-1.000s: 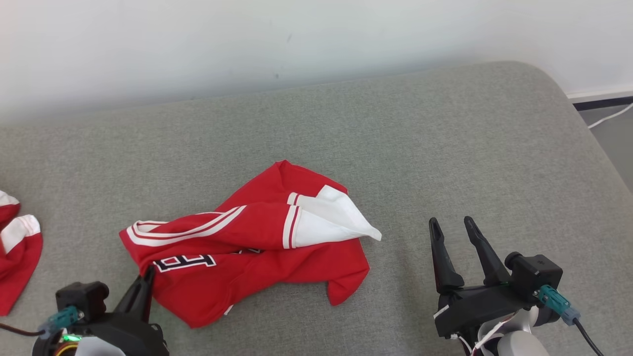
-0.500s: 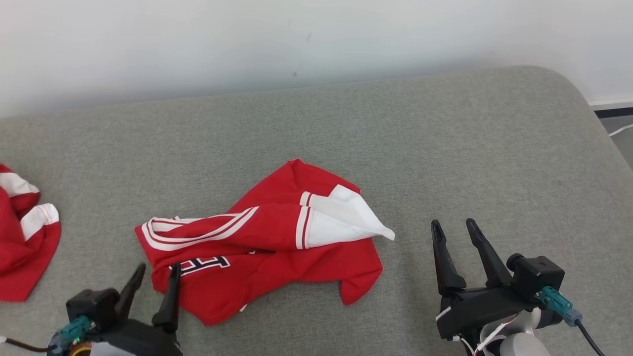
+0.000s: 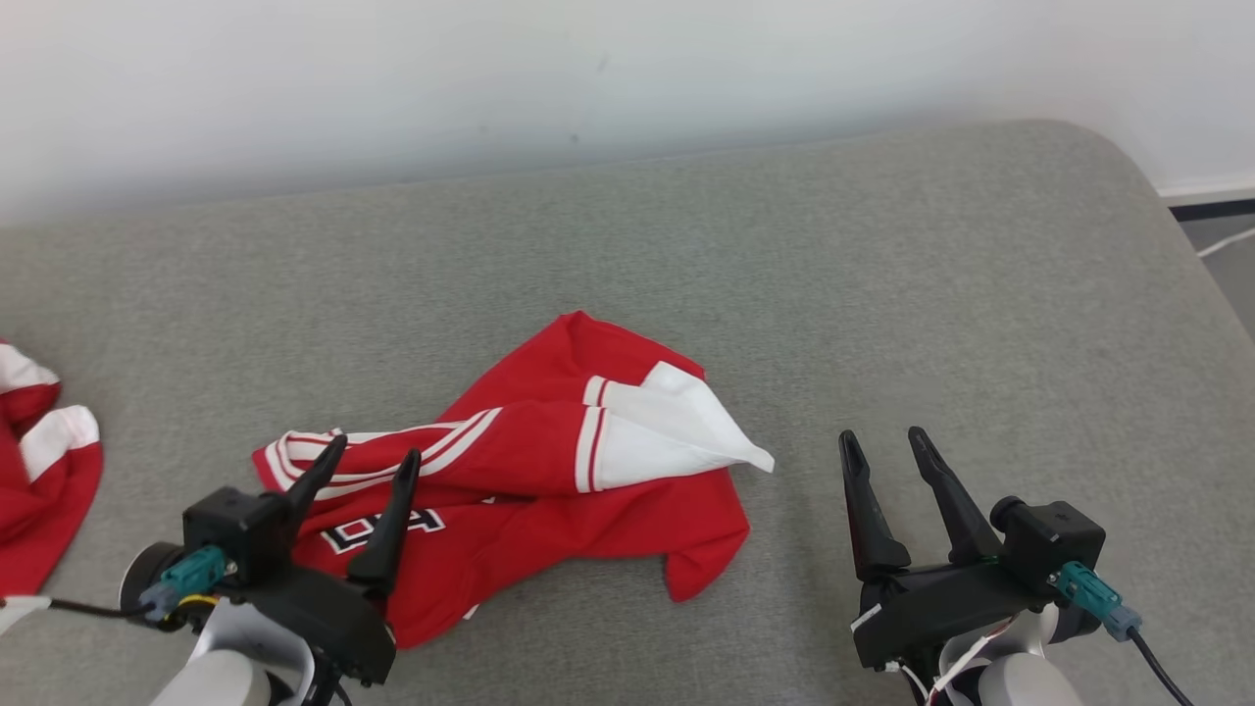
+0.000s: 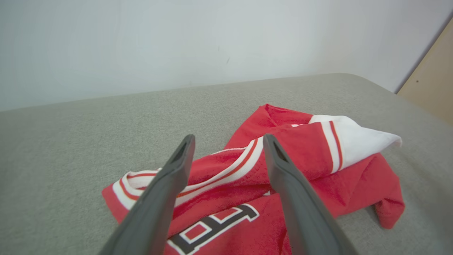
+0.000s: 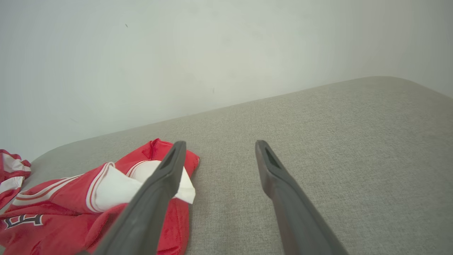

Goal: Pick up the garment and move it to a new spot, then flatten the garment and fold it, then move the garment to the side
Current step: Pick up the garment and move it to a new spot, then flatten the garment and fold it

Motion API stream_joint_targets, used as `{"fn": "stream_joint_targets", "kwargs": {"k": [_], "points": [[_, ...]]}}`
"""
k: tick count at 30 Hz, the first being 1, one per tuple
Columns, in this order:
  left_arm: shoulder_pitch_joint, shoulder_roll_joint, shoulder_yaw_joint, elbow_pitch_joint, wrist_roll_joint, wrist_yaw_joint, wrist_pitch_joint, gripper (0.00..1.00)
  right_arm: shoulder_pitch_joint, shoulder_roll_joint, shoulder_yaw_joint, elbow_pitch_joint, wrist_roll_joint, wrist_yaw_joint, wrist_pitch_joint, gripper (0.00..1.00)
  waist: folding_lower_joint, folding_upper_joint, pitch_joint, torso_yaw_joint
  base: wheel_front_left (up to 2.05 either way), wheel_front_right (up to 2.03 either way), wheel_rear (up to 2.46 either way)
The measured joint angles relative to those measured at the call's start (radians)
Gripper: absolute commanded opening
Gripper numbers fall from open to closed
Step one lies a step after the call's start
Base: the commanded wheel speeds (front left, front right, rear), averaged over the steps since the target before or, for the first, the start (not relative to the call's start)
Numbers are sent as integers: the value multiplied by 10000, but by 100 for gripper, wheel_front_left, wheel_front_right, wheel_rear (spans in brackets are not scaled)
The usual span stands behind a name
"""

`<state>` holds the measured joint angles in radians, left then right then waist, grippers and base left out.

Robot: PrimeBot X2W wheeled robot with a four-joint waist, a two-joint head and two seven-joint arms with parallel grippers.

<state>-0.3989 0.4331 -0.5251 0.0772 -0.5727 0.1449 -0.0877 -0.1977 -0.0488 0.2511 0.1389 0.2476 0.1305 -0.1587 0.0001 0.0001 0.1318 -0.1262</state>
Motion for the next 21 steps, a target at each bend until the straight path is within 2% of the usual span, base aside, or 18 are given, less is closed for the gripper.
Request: {"fn": "stream_joint_targets", "kwargs": {"k": [7,17,18,19,20,21], "points": [[-588,52,-405,640,178,-362,441,100,-126,-6,15,159,128,0,-190,100,0,0,180,-514,0,0,0],[-1098,134,-855,2263,293,-765,957,100,-237,-10,38,345,249,0,-437,100,0,0,537,-1201,0,0,0],[-1137,128,-872,2380,293,-777,970,81,-241,-8,36,357,249,0,-441,100,0,0,551,-1224,0,0,0],[-1170,113,-878,2489,293,-796,970,15,-241,-8,29,370,249,0,-445,100,0,0,558,-1235,0,0,0],[-1207,90,-888,2573,293,-817,949,0,-241,-8,19,378,247,0,-453,100,0,0,555,-1232,0,0,0],[-1245,58,-911,2654,293,-830,941,0,-241,-8,8,385,247,0,-456,100,0,0,542,-1219,0,0,0]]}}
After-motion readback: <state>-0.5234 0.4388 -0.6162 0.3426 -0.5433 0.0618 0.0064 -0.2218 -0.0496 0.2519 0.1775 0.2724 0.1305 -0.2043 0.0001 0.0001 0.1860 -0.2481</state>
